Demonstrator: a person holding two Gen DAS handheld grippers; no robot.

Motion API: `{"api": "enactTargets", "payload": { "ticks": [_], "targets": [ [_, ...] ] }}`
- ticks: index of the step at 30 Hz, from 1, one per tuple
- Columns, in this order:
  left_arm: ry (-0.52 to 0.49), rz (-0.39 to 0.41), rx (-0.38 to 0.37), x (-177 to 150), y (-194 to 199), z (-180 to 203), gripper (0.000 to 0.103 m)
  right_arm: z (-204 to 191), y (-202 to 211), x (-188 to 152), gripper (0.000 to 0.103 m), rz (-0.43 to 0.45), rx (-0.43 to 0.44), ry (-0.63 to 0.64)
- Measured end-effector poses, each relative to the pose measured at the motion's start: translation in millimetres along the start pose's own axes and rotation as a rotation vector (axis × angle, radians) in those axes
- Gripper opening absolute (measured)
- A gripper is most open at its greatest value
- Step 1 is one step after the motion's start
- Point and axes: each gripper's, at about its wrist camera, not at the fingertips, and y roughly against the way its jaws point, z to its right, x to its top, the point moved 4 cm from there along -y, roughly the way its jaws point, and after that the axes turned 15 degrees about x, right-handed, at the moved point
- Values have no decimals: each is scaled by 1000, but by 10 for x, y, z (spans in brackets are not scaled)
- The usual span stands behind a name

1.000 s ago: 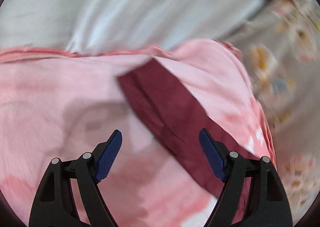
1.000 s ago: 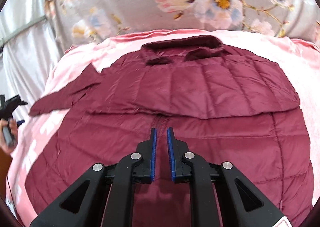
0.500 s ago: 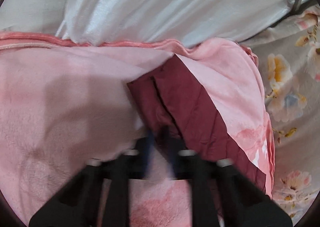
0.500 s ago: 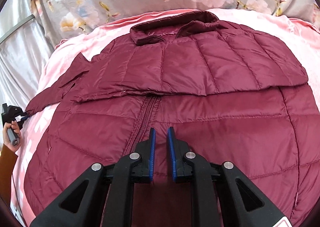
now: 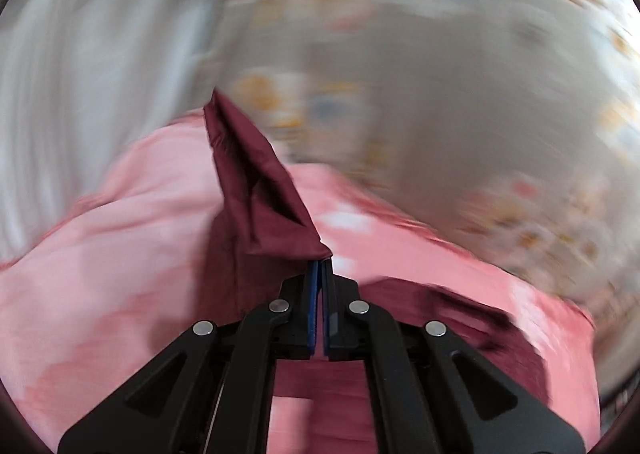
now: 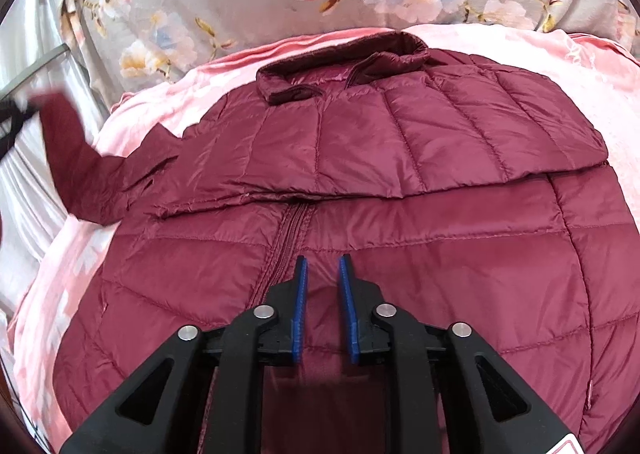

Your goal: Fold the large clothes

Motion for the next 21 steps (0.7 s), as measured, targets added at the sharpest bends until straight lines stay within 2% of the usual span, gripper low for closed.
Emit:
{"api": "enactTargets", "payload": {
  "ticks": [4, 8, 9, 10, 11, 12, 13, 17, 21],
  "targets": [
    [-120, -20, -161, -256, 180, 1161, 0, 6, 177, 5, 24, 78, 17, -12],
    [-217, -81, -252, -789, 208, 1924, 2, 35, 382, -37, 31, 127, 55, -31],
    [-240, -96, -280, -960, 229, 2076, 8, 43, 419, -51, 34, 132, 57, -34],
    [-275, -109, -296, -1155, 236, 2232, 26, 55, 463, -69, 36, 138, 65, -39],
    [-296, -110, -300, -1270, 248, 2301, 38, 72, 502, -83, 40, 141, 68, -44],
    [-311, -105, -302, -1383, 281, 2325, 55, 99, 548, -95, 44, 143, 68, -49],
    [-322, -97, -305, -1477, 312, 2351, 59, 133, 596, -100, 45, 147, 64, -56],
    [-306, -120, -333, -1591, 337, 2193, 61, 280, 731, -11, 48, 167, 55, -80],
    [-239, -163, -268, -1509, 125, 1765, 61, 456, 792, 187, 48, 199, 28, -100]
  ]
}}
